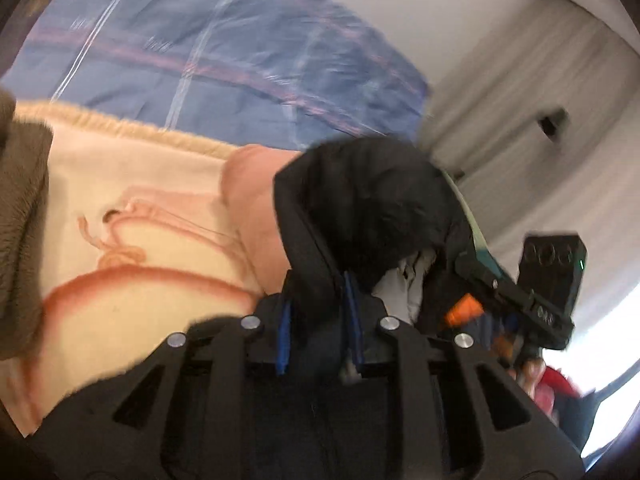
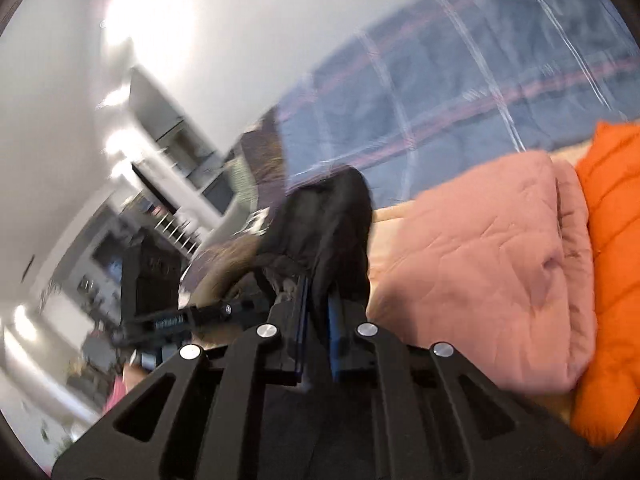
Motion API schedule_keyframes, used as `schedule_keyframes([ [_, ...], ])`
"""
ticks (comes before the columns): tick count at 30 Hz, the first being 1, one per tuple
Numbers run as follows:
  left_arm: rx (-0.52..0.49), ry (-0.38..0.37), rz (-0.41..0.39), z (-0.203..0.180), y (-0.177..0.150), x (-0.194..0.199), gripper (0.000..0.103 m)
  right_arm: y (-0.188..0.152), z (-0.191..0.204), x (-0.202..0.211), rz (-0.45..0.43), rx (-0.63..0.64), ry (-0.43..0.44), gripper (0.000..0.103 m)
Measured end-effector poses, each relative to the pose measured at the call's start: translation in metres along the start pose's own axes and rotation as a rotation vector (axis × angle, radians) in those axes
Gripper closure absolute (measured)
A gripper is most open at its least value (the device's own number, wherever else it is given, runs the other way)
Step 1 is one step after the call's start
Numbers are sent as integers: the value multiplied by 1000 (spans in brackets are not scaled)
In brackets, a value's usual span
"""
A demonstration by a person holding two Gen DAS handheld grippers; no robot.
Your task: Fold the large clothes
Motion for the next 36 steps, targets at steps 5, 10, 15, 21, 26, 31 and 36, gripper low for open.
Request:
schedule_keyframes([
  [5, -129, 48, 1, -15, -96, 45, 55, -101, 23, 39, 97, 140, -111, 90],
  [10, -111, 142, -31, 5, -168, 80, 42, -185, 10, 67, 166, 62, -240, 66],
  [15, -78, 194, -48, 9, -194, 95, 42, -197, 31, 85, 85, 10, -283, 65],
  [21, -142, 173, 42, -36, -208, 46, 42, -194, 67, 27, 144, 46, -325, 65],
  [26, -223, 279, 124, -56, -211, -14, 42, -195, 70, -27, 182, 13, -324, 65],
  [31, -192, 367, 226, -20, -232, -68, 40, -233, 23, -72, 303, -63, -451, 69],
  [36, -213, 348, 187, -30, -236, -45, 34, -226, 42, -48, 286, -10, -533, 68],
])
Point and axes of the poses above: each gripper's, at about its wrist camera, not at the fingertips, and x roughly against the way its jaws point, z to its left, y to its top, the point moved 9 cm from there along -x, roughly the way its jaws point, and after that the axes turned 15 degrees about z, right-handed, at the moved point
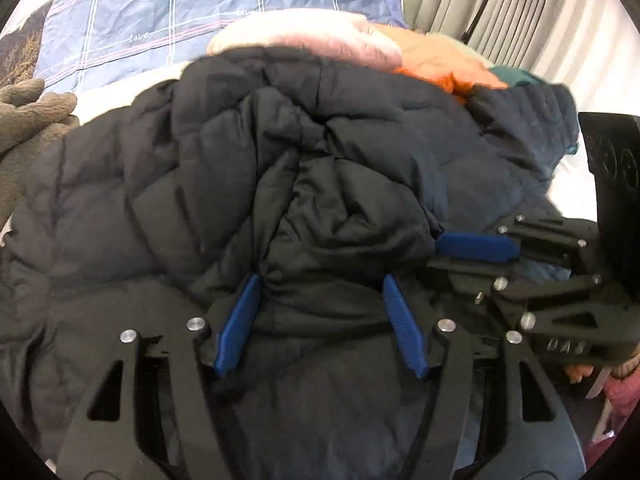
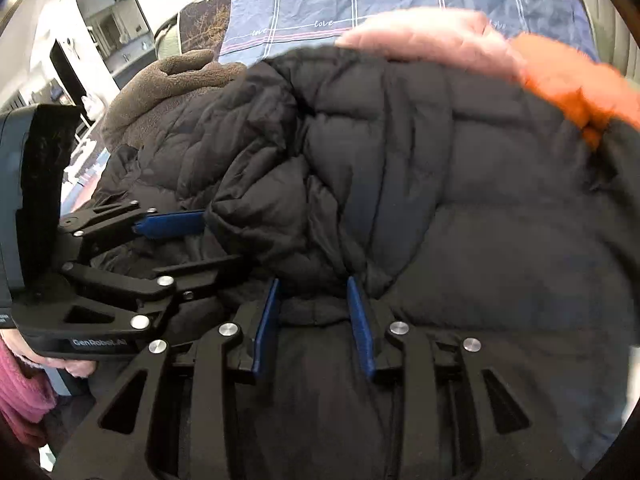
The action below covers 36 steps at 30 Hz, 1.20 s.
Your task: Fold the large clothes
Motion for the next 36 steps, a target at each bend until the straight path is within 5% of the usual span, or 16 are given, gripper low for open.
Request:
schedule_keyframes([
  [2, 25, -26, -41, 2, -4, 22, 21, 9, -1, 21, -69, 19, -47, 67],
  [7, 136, -13, -169, 37, -39, 80, 16, 24, 4, 38, -126, 21, -83, 57],
  [10, 288, -2, -209, 84, -81, 104, 16, 37, 16, 19, -99, 0, -53, 53],
  [17, 750, -27, -295, 212, -206, 149, 17, 39, 22, -63, -43, -20, -167, 16],
  [22, 1080, 13, -364, 299, -298, 174, 17, 36, 24, -59, -61, -13, -163, 15],
  [25, 1209, -32, -398, 332, -328, 176, 17, 36, 23, -59, -64, -15, -157, 14],
  [28, 1286, -125, -443, 352, -335, 171, 16, 35, 23, -58, -66, -13, -166, 14],
  [31, 1318, -139, -493, 363, -325, 176, 15, 35, 24, -59, -66, -13, -165, 14],
  [33, 1302, -94, -535, 370, -321, 188, 26, 35, 23, -59, -66, -13, -165, 14],
  [34, 1289, -69, -546, 374, -316, 193, 46, 36, 23, -59, -67, -13, -164, 14],
  [36, 1279, -80, -546, 382, -304, 194, 65, 36, 23, -57, -68, -15, -159, 14],
])
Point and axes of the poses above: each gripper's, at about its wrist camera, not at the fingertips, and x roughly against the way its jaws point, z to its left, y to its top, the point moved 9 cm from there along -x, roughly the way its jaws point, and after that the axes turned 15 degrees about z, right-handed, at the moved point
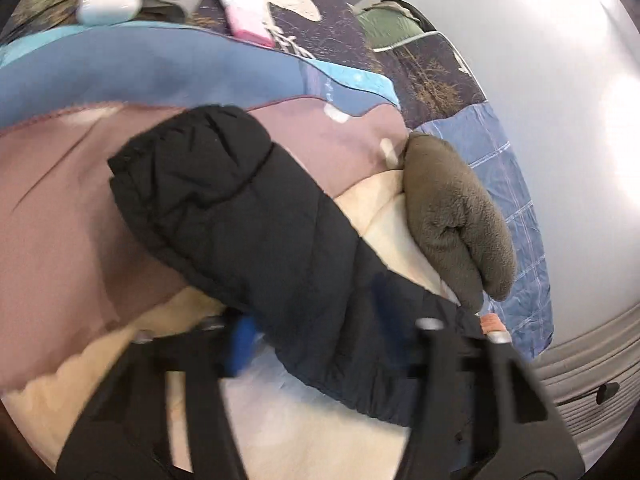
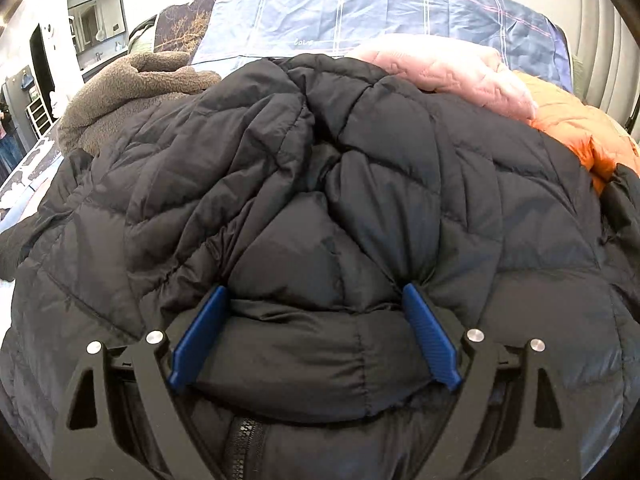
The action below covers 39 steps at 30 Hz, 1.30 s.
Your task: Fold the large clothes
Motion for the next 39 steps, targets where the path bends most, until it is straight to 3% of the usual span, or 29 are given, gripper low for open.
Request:
schedule_keyframes([
  [2, 2, 9, -6, -8, 9, -3, 95, -1, -1, 1, -3, -2, 6, 14],
  [5, -73, -2, -16, -50, 12, -6, 98, -2, -4, 2, -7, -4, 12, 13],
  [9, -380, -77, -8, -183, -26, -7, 98, -2, -6, 3, -11, -8, 21, 13],
  [11, -520, -124, 14, -245, -61, -13, 98, -3, -8, 5, -15, -14, 38, 12],
  [14, -743, -244, 119, -348, -145, -38, 98, -4, -11, 7, -22, -26, 73, 11],
  [16, -850, -307, 202, -394, -201, -56, 98, -5, -15, 11, -26, -42, 107, 11],
  [19, -974, -340, 299, -432, -273, -82, 97, -12, -24, 26, -17, -53, 129, 11],
  [21, -1055, -344, 371, -443, -322, -102, 93, -21, -31, 40, -21, -52, 137, 11],
  [22, -1105, -335, 420, -444, -348, -114, 78, -26, -38, 50, -27, -57, 142, 11],
  [23, -1137, -321, 448, -440, -363, -121, 55, -31, -45, 59, -28, -68, 134, 10],
  [25, -1205, -254, 471, -429, -388, -139, 38, -42, -68, 73, -17, -97, 91, 10],
  [28, -1288, -169, 489, -406, -405, -157, 36, -58, -108, 90, -15, -177, 67, 10],
  [33, -1283, -132, 489, -377, -384, -153, 27, -61, -141, 110, -43, -291, 117, 10],
  [36, -1265, -109, 432, -355, -360, -131, 22, -49, -128, 121, -89, -224, 78, 10],
  [39, -1247, -37, 350, -335, -331, -118, 20, -33, -81, 133, -137, -62, 34, 10],
])
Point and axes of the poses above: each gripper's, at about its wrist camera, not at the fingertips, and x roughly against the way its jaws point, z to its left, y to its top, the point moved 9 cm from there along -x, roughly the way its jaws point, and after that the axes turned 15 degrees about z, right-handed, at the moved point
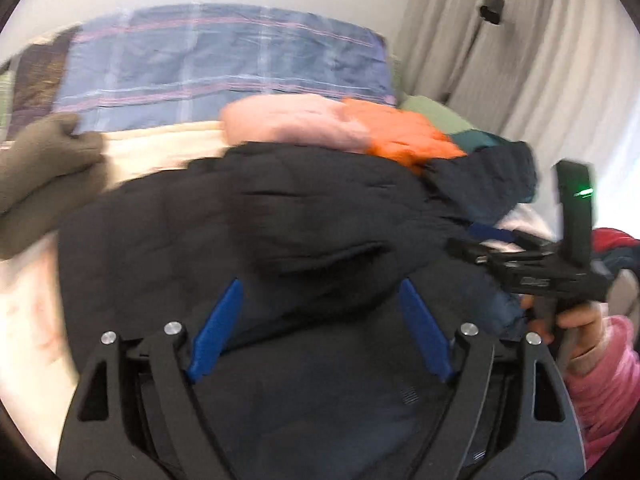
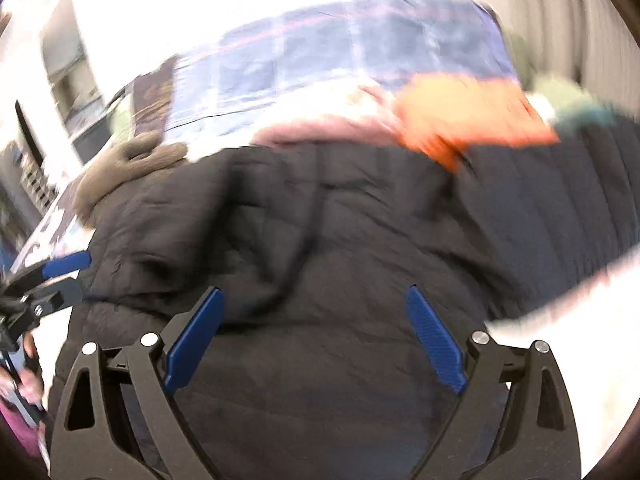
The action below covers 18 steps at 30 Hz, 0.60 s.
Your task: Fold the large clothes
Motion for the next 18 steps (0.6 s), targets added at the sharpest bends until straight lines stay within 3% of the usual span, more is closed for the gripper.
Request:
schedule_keyframes([
  [4, 119, 164, 27, 60, -12, -6, 21, 12, 70, -8, -40, 243, -100, 10],
  [6, 181, 186, 40, 86, -13, -17, 25, 14, 95, -21, -39, 312, -124, 10],
  [8, 240, 190, 73, 106, -13, -34, 49, 17, 117, -40, -31, 381, -147, 10],
  [11, 303, 171, 96, 121, -18, -52, 51, 29, 121, -64, -23, 386, -244, 11],
  [13, 284, 198, 81, 121, -20, -60, 51, 42, 99, -68, -38, 290, -286, 17],
  [15, 245, 230, 67, 117, -21, -61, 48, 51, 59, -59, -51, 110, -278, 17],
  [18, 224, 227, 52, 115, -22, -61, 45, 35, -33, -40, 1, -341, -83, 17],
])
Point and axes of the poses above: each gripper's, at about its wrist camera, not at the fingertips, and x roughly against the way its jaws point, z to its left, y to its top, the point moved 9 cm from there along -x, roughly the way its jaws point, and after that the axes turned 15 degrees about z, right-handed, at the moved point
